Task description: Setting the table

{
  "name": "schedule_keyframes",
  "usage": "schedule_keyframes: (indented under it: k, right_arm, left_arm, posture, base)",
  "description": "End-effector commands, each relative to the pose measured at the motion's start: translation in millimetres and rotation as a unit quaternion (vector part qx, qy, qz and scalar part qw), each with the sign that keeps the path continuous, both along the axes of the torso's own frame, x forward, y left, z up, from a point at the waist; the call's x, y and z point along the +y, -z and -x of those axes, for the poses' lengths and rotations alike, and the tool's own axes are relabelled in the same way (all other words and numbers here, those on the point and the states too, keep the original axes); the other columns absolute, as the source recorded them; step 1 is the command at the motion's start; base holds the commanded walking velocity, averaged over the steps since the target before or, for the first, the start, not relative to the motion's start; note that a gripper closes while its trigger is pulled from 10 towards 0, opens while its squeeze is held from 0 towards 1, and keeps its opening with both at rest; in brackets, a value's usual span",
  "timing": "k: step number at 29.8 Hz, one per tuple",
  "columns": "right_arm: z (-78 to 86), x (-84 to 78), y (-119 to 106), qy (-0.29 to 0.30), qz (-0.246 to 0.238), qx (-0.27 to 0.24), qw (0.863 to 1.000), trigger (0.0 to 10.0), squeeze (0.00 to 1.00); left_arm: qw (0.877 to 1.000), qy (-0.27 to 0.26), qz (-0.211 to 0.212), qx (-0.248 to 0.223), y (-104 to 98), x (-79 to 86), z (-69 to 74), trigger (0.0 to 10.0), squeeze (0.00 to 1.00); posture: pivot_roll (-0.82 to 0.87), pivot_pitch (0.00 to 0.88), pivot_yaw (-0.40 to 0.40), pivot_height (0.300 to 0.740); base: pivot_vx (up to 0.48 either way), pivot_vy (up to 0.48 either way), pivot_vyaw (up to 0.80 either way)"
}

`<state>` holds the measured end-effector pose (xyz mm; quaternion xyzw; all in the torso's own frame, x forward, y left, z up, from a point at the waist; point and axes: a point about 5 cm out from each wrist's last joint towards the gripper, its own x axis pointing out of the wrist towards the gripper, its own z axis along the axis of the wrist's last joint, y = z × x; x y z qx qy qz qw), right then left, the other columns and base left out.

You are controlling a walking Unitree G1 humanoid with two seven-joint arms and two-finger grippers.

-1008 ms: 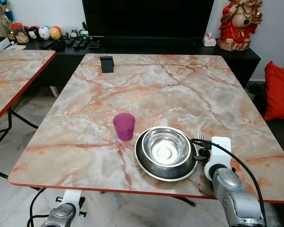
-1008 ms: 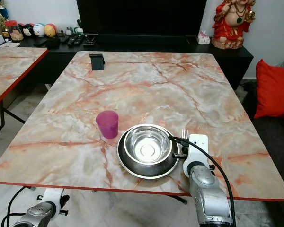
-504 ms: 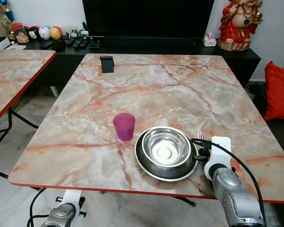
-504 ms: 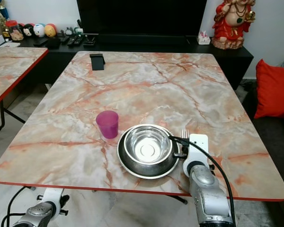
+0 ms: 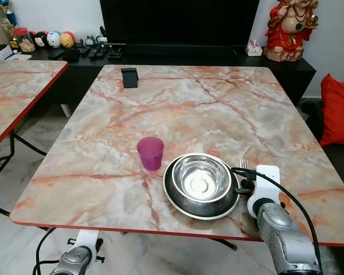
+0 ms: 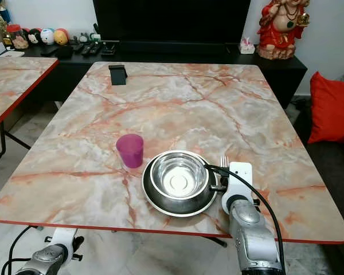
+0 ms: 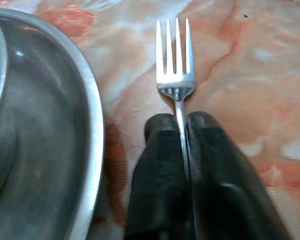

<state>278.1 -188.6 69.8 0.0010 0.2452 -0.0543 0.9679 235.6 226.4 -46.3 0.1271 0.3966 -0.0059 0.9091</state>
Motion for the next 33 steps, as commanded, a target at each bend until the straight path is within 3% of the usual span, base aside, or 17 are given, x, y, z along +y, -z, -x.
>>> schedule_keyframes:
  k: [1, 8, 9, 10, 11, 12, 33]
  right_arm:
    - [-0.8, -1.4, 1.8, 0.005, -0.002, 0.006, 1.0, 10.0, 0.88]
    - [-0.6, -0.8, 2.2, 0.005, -0.002, 0.007, 1.0, 10.0, 0.85]
    - [-0.7, -0.8, 2.0, 0.005, -0.002, 0.007, 1.0, 10.0, 0.4]
    - [-0.7, -0.8, 2.0, 0.005, -0.002, 0.007, 1.0, 10.0, 0.4]
    - [-0.7, -0.8, 1.9, 0.005, -0.002, 0.007, 1.0, 10.0, 0.26]
    - [-1.0, -0.9, 1.9, 0.006, -0.003, 0.006, 1.0, 10.0, 0.0]
    - [-4.9, -1.6, -4.4, 0.005, -0.006, -0.012, 1.0, 10.0, 0.0]
  left_arm:
    - [1.0, 0.0, -0.008, 0.006, 0.6, 3.9, 2.1, 10.0, 0.0]
    - [1.0, 0.0, -0.008, 0.006, 0.6, 3.9, 2.2, 10.0, 0.0]
    - [1.0, -0.001, -0.008, 0.006, 0.6, 3.9, 2.2, 10.0, 0.0]
    - [1.0, -0.001, -0.008, 0.006, 0.6, 3.9, 2.2, 10.0, 0.0]
    - [1.0, -0.001, -0.008, 0.006, 0.6, 3.9, 2.2, 10.0, 0.0]
    - [1.0, -0.001, -0.008, 0.006, 0.6, 4.0, 2.1, 10.0, 0.0]
    - [1.0, 0.0, -0.008, 0.005, 0.5, 3.7, 1.9, 10.0, 0.0]
  posture:
    - [-0.02, 0.0, 0.009, 0.74]
    - [-0.02, 0.0, 0.009, 0.74]
    - [-0.02, 0.0, 0.009, 0.74]
    - [-0.02, 0.0, 0.009, 0.74]
    - [-0.02, 0.0, 0.009, 0.74]
    - [-0.02, 0.0, 0.009, 0.74]
    - [-0.02, 0.0, 0.009, 0.74]
  base:
    - [0.0, 0.0, 0.0]
    - [0.0, 0.0, 0.0]
    - [0.0, 0.0, 0.0]
    - [0.0, 0.0, 0.0]
    - [0.0, 0.0, 0.0]
    - [0.0, 0.0, 0.0]
    - [0.0, 0.0, 0.0]
